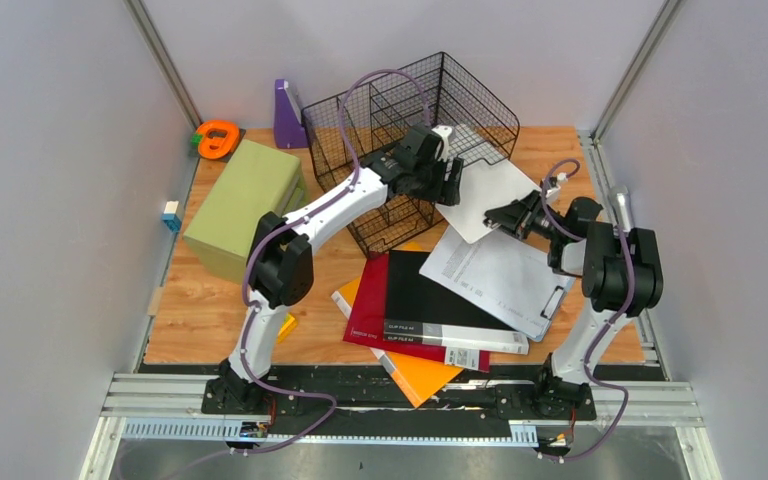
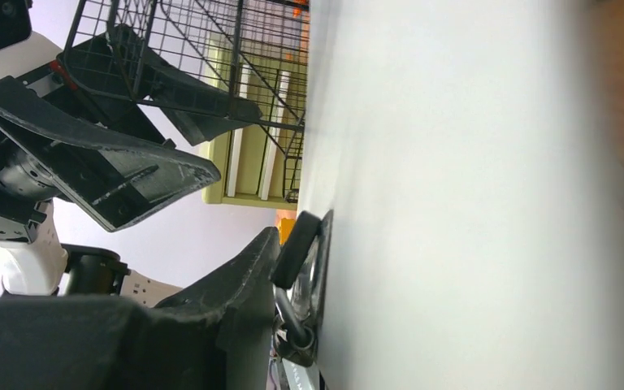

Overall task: Organize the desk
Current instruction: Place the folder in the storage box.

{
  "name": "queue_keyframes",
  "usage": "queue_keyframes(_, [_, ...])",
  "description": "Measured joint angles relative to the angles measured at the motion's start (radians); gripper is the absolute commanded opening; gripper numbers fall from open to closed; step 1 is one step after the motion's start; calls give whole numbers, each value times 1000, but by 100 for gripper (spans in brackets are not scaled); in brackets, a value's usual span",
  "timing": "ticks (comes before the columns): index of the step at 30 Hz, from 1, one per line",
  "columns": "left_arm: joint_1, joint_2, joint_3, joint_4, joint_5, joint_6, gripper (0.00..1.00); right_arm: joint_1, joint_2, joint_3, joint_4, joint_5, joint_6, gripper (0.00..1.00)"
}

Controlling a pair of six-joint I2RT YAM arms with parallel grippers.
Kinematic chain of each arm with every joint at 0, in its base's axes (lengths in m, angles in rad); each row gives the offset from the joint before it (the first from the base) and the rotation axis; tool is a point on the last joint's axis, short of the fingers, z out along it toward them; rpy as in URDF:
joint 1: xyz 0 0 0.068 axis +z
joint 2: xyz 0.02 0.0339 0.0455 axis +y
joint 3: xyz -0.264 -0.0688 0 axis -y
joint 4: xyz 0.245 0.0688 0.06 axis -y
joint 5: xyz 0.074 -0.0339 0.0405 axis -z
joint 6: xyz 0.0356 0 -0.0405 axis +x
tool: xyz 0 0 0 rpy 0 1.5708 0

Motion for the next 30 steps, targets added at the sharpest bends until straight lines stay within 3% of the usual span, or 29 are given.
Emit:
queue_keyframes(8, [2,-14,-24,9,0,28,82,105,48,117,8,47,-7,31])
queue_keyframes(19, [6,-50,-75,35,0,47,86,186,177,250,18,143,-2,70])
queue_keyframes(24, [6,-77,-83,38,-3,77,88,184,141,219,-59,150,-63,74])
queue_keyframes(30, [6,-118,-84,38,-17,114,90,162,9,171,-274,130,-228,73])
